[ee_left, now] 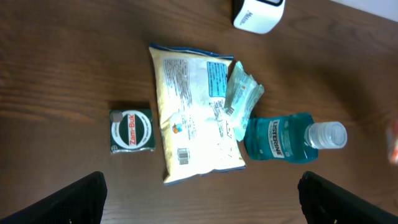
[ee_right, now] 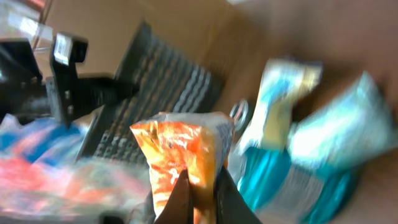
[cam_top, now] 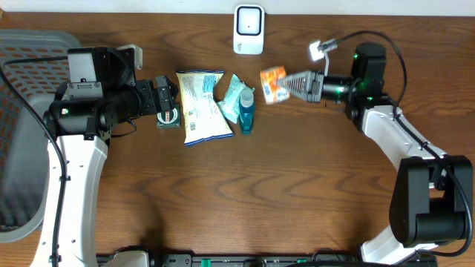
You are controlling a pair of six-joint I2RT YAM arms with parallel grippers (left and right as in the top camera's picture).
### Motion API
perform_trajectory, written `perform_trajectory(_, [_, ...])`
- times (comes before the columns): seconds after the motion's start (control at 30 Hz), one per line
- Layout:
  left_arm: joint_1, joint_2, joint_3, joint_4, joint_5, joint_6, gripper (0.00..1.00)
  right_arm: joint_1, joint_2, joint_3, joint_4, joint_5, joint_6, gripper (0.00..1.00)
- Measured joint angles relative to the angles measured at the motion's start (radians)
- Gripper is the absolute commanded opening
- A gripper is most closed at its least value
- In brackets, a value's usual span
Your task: Scan the item barcode
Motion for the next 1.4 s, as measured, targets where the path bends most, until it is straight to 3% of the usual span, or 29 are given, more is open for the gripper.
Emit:
perform_trajectory(0.13, [0.0, 0.0, 0.0, 0.001, 0.0, 0.0, 0.98, 0.002, 0.0, -0.001, 0.325, 0.153, 0.079, 0.01])
perform_trajectory(0.23, [0.0, 0.0, 0.0, 0.0, 0.0, 0.0, 0.98, 0.009, 0.0, 0.0, 0.416, 0.257, 0.099, 0.01])
perform_trajectory(0.6, [0.0, 0.0, 0.0, 0.0, 0.0, 0.0, 0.98, 0.118, 0.0, 0.001, 0.431, 0.727, 0.059, 0.01])
perform_trajectory(0.73, [0.0, 0.0, 0.0, 0.0, 0.0, 0.0, 0.98, 0.13, 0.0, 0.056, 0.359, 0.823, -0.003, 0.01])
perform_trajectory(1.07, [0.0, 0.0, 0.0, 0.0, 0.0, 0.0, 0.98, 0.202, 0.046, 0.438, 0.09, 0.995, -0.254, 0.01])
perform_trajectory(1.4, [0.0, 0.0, 0.0, 0.001, 0.0, 0.0, 0.98, 0.262, 0.444, 0.883, -0.251, 1.126, -0.477, 0.01])
